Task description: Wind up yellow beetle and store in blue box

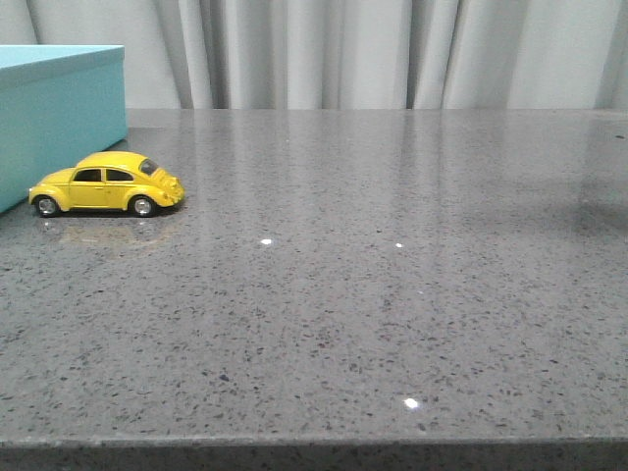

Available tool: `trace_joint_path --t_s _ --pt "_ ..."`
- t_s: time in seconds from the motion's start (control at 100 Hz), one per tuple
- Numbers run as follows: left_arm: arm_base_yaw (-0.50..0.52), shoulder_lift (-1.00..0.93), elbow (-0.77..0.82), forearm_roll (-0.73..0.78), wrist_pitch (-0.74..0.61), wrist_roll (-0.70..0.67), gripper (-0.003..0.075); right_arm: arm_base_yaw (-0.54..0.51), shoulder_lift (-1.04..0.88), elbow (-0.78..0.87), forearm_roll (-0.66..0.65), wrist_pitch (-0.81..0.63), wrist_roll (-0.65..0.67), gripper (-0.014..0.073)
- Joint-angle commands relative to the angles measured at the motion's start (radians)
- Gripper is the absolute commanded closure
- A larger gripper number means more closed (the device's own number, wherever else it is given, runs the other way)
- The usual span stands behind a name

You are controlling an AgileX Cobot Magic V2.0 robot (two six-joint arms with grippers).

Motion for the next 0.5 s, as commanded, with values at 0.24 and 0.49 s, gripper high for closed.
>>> trace_joint_path --t_s 0.24,0.49 --pt "-0.151 0.196 -0.24 -0.004 0.159 0.178 0.0339 0.057 -0.117 -0.026 -0.015 -0.085 -0.013 0.0084" --pt "-0.309 0.422 -0.425 -0.004 0.34 0.434 0.0253 0.057 -0.151 -0.026 -0.015 -0.085 -0.013 0.0084"
